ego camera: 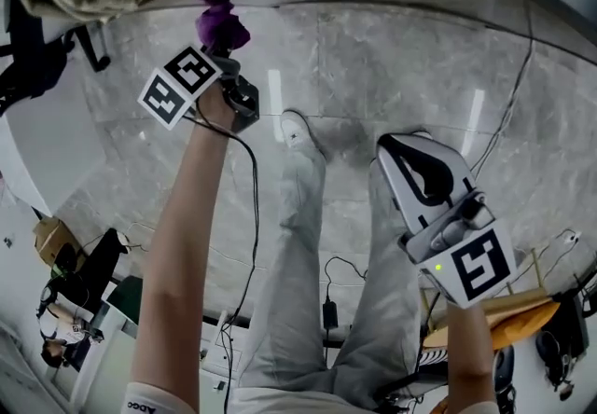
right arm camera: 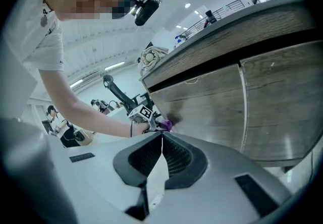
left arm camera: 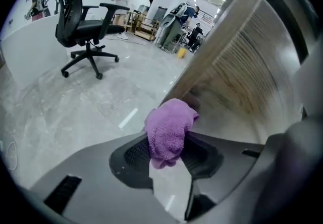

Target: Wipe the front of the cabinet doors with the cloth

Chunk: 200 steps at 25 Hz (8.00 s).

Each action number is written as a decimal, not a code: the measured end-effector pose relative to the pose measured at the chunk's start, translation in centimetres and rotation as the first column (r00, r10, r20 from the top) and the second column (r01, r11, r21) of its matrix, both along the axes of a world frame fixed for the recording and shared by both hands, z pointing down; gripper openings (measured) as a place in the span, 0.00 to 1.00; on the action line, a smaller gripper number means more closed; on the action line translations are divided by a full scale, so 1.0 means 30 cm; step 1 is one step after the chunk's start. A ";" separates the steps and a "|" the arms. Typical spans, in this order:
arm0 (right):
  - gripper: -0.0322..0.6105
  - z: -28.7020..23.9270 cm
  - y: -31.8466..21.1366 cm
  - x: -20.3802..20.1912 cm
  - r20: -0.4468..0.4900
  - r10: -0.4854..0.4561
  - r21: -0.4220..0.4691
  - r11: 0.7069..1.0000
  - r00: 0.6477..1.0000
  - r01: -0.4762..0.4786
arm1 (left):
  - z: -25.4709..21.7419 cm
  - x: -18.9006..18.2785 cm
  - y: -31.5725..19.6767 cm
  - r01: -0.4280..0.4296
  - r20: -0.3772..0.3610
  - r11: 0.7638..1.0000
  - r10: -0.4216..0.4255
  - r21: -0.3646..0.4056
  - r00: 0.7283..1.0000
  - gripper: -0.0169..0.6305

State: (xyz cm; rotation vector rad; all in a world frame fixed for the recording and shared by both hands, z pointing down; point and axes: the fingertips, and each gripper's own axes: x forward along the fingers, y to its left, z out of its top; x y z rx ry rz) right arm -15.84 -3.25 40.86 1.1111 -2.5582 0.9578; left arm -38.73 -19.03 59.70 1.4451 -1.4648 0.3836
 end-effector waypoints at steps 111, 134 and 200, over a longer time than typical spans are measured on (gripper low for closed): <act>0.09 0.341 0.044 -0.051 -0.108 0.115 -0.064 0.990 0.988 -0.122 | 0.461 -0.087 0.029 -0.117 0.079 0.972 0.135 -0.204 0.988 0.26; 0.09 -0.027 0.088 0.379 -0.104 0.160 0.022 0.987 0.982 -0.159 | -0.508 0.818 0.391 -0.655 0.184 0.667 0.637 0.356 0.749 0.25; 0.09 0.015 0.187 1.450 -0.120 0.268 0.041 0.963 0.956 -0.265 | -0.621 2.121 0.248 -0.580 0.181 0.605 0.590 0.545 0.786 0.25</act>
